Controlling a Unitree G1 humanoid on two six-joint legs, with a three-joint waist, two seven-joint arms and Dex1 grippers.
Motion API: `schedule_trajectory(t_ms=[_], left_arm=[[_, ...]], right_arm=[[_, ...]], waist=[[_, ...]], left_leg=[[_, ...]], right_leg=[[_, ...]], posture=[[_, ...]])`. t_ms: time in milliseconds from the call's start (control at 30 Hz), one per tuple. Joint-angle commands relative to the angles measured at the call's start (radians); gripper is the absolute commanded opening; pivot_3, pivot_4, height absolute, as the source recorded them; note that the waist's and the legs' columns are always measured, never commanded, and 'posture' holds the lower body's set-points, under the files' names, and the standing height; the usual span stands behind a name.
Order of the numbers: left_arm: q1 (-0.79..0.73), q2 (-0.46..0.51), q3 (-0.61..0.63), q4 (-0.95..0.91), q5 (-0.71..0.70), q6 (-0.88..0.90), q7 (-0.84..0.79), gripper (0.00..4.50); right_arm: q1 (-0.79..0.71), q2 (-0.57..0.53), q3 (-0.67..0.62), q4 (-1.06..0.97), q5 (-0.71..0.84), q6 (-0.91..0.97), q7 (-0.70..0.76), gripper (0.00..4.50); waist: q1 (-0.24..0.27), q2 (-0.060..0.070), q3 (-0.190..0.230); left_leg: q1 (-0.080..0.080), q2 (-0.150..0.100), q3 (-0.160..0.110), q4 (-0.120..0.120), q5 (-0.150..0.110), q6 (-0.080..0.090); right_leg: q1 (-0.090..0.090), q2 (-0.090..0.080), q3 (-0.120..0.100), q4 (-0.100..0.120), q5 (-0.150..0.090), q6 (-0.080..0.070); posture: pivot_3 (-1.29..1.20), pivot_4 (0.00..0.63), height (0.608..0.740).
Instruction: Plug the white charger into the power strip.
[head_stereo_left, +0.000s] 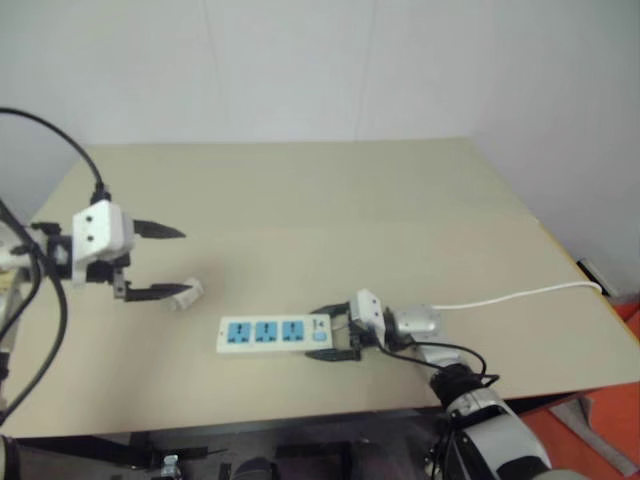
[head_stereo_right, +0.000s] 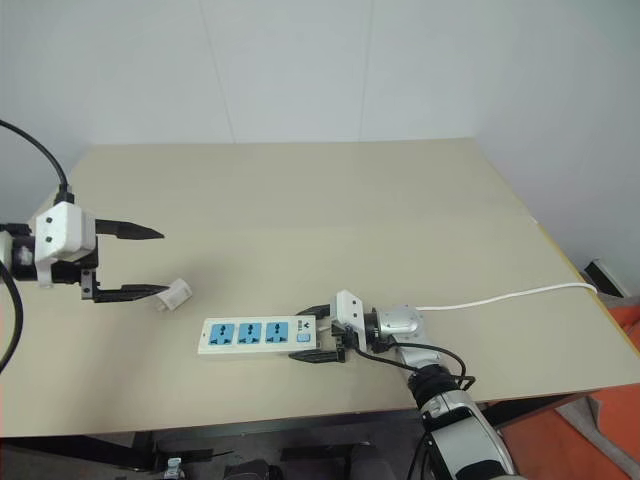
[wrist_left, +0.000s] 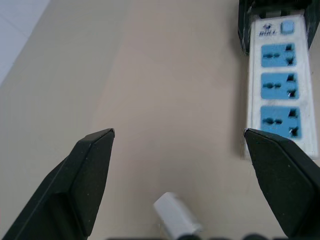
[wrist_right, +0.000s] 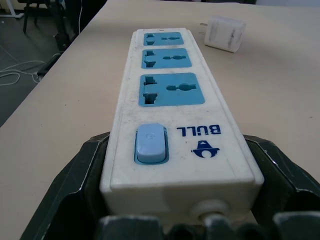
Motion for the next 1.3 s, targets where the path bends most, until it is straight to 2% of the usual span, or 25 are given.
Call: schedule_trajectory(t_ms=[33, 100, 200, 367, 500, 667, 833, 1067, 1300], left_arm=[[-0.17, 0.047, -0.14, 0.092, 0.225, -0.048, 0.025, 4.5], [-0.261, 0.007, -0.192, 0.125, 0.277, 0.049, 0.061, 4.5], [-0.41, -0.091, -0.239, 0.153, 0.307, 0.319, 0.114, 4.5], [-0.614, -0.155, -0.433, 0.207, 0.458, 0.696, 0.028, 4.5], [-0.772, -0.189, -0.646, 0.349, 0.582, 0.88, -0.125, 4.5], [-0.841, -0.219, -0.794, 0.447, 0.643, 0.861, -0.195, 4.5], [-0.834, -0.31, -0.853, 0.57, 0.675, 0.814, -0.175, 4.5], [-0.843, -0.453, -0.853, 0.808, 0.743, 0.753, -0.055, 4.5], [-0.821, -0.487, -0.846, 0.87, 0.771, 0.709, -0.031, 4.5]], right_arm=[[-0.004, 0.014, 0.007, 0.03, -0.019, -0.012, -0.011, 3.42], [-0.007, 0.021, 0.005, 0.04, -0.024, -0.016, -0.025, 3.42], [-0.006, 0.03, -0.002, 0.046, -0.027, -0.017, -0.05, 3.42], [0.019, 0.033, 0.0, 0.031, -0.037, -0.017, -0.065, 3.42], [0.028, 0.036, 0.002, 0.018, -0.04, -0.01, -0.078, 3.42], [0.03, 0.031, 0.005, 0.01, -0.038, 0.007, -0.076, 3.42], [0.029, 0.031, 0.006, 0.007, -0.036, 0.019, -0.074, 3.42], [0.055, 0.037, 0.017, -0.025, -0.035, 0.03, -0.071, 3.42], [0.068, 0.029, 0.016, -0.048, -0.034, 0.043, -0.076, 3.42]], waist=[[0.003, -0.001, -0.001], [0.004, -0.001, -0.001], [0.008, -0.002, -0.001], [-0.005, -0.005, -0.001], [-0.006, -0.005, -0.001], [-0.004, -0.005, -0.001], [-0.001, -0.006, -0.001], [-0.004, -0.006, -0.001], [-0.002, -0.006, -0.001]], left_leg=[[0.0, 0.0, 0.0, 0.0, 0.0, 0.0], [0.002, 0.0, 0.001, 0.0, 0.0, 0.0], [0.005, 0.0, 0.001, 0.0, 0.0, 0.0], [0.006, 0.003, 0.0, 0.0, 0.0, 0.0], [0.007, 0.003, 0.0, -0.003, 0.0, 0.0], [0.008, 0.003, 0.0, -0.004, 0.0, 0.0], [0.007, 0.003, 0.0, -0.004, 0.0, 0.0], [0.005, 0.003, 0.0, -0.004, 0.0, 0.0], [0.001, 0.003, 0.0, -0.004, 0.0, 0.0]], right_leg=[[0.0, 0.0, 0.0, 0.0, 0.0, 0.0], [0.002, 0.001, 0.001, 0.0, 0.0, 0.0], [0.004, 0.001, 0.001, 0.0, 0.0, 0.001], [0.005, 0.007, 0.005, 0.0, -0.001, 0.002], [0.003, 0.009, 0.008, 0.001, -0.003, 0.004], [0.002, 0.009, 0.009, 0.001, -0.005, 0.007], [0.002, 0.009, 0.01, 0.001, -0.005, 0.006], [-0.001, 0.009, 0.011, 0.002, -0.001, 0.0], [-0.003, 0.009, 0.01, 0.001, -0.001, 0.0]], posture=[[0.0, 0.15, 0.74], [0.0, 0.15, 0.74], [0.0, 0.15, 0.74], [0.0, 0.15, 0.74], [0.0, 0.15, 0.74], [0.0, 0.15, 0.74], [0.0, 0.15, 0.74], [0.0, 0.15, 0.74], [0.0, 0.15, 0.74]])
